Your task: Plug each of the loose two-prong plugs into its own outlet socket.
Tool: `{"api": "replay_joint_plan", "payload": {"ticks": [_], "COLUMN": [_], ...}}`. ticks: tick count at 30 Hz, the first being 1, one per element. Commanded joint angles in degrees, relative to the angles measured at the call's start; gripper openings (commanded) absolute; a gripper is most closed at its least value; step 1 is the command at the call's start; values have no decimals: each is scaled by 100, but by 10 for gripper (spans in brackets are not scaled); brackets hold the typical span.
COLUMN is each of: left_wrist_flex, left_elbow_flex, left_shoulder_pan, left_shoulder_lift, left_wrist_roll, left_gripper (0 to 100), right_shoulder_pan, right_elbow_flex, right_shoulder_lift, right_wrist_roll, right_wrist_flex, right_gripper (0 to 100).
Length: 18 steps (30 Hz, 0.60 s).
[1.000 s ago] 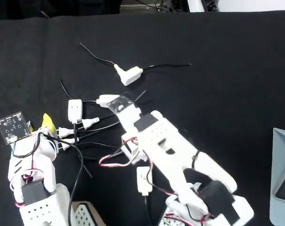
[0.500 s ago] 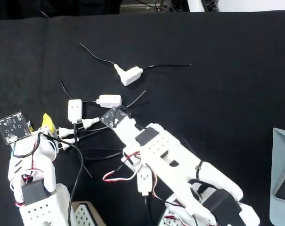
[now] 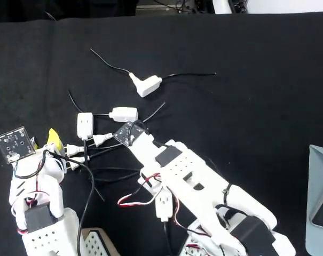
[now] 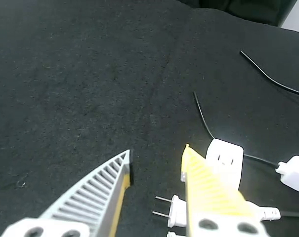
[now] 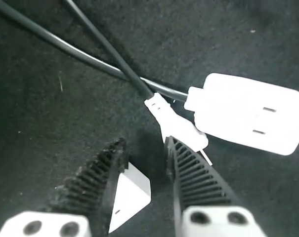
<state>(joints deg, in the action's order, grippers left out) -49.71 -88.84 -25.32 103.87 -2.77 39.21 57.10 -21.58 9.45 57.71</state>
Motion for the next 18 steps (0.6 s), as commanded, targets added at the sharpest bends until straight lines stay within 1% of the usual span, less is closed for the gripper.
{"api": "replay_joint_plan", "payload": {"ticks": [1,6,10,15,18], "left_wrist_flex": [26,26,26,26,26], "left_elbow_flex": [31,31,31,31,31], "left_shoulder_pan": [-4,-4,-4,-4,-4], "left_shoulder_lift": [53,53,53,53,53], "left_wrist_roll": [-9,-9,-9,-9,-9], "left_gripper": [178,178,178,178,178], "right_shoulder_pan": [-114,-123,-123,-123,-123], "right_elbow_flex": [-207,-224,-259,-752,-813], "right_shoulder_lift": [-66,-101,-110,-110,-92], "right_wrist_roll": [62,440,448,448,457], "right_wrist_flex": [-79,-79,44,615,633], "right_gripper": [129,129,129,129,129]}}
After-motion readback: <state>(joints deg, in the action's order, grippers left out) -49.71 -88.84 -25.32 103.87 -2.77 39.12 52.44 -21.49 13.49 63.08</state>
